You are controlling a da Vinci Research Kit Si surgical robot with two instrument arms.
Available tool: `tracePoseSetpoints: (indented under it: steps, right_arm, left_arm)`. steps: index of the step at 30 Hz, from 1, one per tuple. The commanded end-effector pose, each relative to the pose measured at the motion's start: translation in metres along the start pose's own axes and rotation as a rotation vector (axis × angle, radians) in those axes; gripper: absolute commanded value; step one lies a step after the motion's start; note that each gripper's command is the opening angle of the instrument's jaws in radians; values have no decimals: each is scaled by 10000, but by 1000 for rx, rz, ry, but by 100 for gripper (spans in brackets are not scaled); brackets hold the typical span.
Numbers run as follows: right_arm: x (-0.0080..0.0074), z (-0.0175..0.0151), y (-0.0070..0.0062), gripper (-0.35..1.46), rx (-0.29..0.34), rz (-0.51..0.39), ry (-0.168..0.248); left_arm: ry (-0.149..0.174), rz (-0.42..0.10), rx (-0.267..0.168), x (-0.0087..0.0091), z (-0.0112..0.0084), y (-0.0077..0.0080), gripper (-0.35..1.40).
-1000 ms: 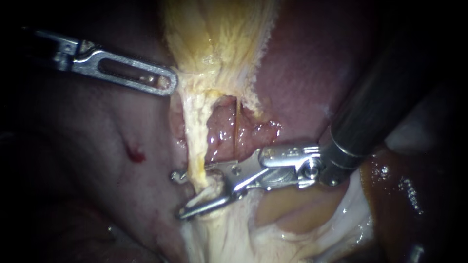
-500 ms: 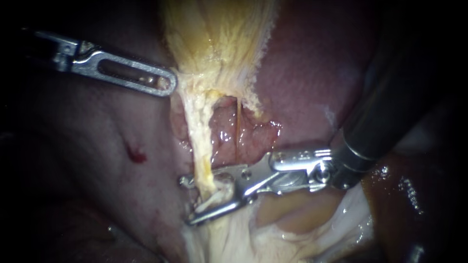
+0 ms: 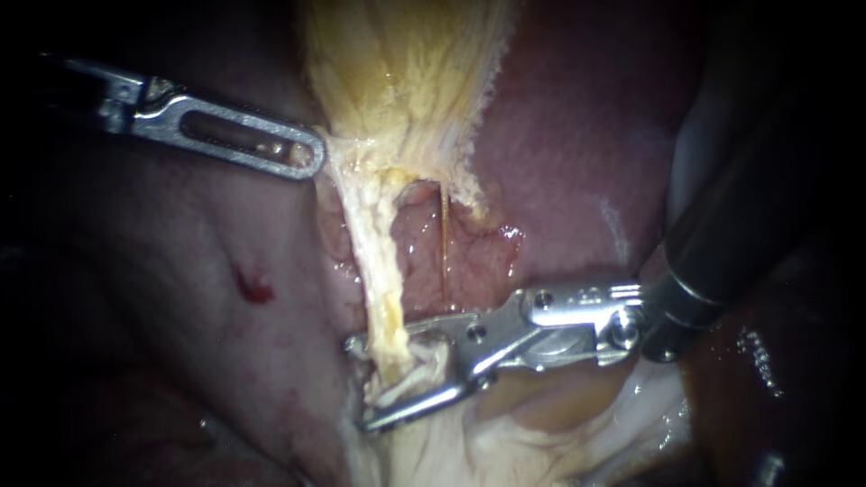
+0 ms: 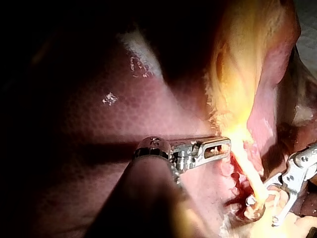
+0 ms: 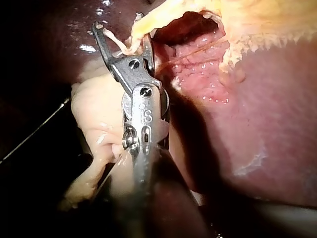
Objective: Clipping first clip left tube
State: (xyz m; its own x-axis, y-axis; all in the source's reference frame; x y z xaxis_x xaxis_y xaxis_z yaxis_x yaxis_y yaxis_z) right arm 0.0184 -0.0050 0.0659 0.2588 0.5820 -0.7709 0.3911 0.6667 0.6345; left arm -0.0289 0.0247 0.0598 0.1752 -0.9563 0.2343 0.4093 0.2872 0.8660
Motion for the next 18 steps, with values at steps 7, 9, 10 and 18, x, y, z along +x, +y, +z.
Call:
tracePoseSetpoints:
  steps: [7,9,10,18]
  right_arm:
    - [-1,0,2,49,0,0,0]
    - [0,1,3,49,-1,0,0]
    - [0,2,4,48,-1,0,0]
    - [0,4,9,42,-4,13,1]
  left_arm:
    - [0,0,0,0,0,0,-35]
    - [0,0,0,0,0,0,-35]
    - [0,0,0,0,0,0,-35]
    - [0,0,0,0,-1,0,-35]
